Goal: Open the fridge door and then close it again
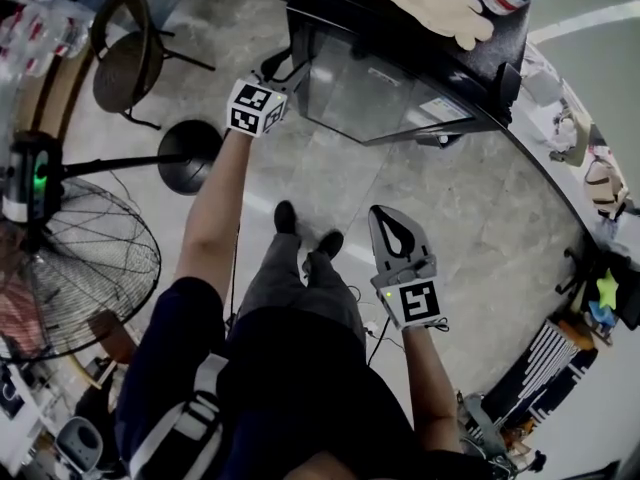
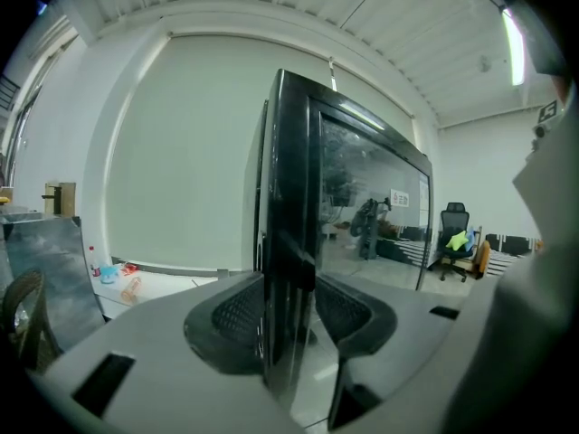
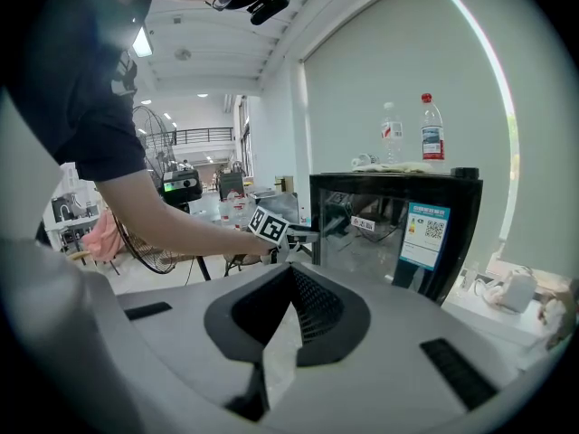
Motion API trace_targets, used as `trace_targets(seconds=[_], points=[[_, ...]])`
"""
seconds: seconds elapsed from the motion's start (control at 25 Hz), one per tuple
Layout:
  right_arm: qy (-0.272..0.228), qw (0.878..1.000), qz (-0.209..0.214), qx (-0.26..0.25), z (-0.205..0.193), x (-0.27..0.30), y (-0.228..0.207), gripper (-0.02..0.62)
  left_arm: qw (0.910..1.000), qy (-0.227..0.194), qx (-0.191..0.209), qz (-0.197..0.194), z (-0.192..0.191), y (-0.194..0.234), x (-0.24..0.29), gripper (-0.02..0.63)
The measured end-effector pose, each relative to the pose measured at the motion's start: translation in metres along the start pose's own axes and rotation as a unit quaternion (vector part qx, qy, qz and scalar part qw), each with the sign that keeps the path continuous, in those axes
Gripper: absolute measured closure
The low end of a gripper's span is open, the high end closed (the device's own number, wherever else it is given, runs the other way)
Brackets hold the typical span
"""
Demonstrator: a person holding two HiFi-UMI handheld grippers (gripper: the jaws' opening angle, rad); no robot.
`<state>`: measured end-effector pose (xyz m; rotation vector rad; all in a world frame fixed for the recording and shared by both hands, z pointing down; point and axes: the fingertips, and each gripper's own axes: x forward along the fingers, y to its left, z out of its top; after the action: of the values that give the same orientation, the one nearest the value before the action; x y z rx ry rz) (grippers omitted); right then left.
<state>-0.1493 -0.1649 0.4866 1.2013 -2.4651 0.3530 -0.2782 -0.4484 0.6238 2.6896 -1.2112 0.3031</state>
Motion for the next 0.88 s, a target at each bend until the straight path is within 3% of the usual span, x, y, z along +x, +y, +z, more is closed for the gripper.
trace_targets(seconds=[0.4, 0.88], points=[[-0.004, 1.000, -0.002, 0.005, -0.004, -0.009, 0.001, 0.578, 0.9998, -0.004, 0.004, 0.022, -0.011, -0.018, -0.039, 0.429], [-0.012, 1.000, 0.004, -0.002, -0.007, -0.038, 0.018, 0.578, 0.9962, 0.015, 0.003, 0.086, -0.031, -0.062, -0.106, 0.457]])
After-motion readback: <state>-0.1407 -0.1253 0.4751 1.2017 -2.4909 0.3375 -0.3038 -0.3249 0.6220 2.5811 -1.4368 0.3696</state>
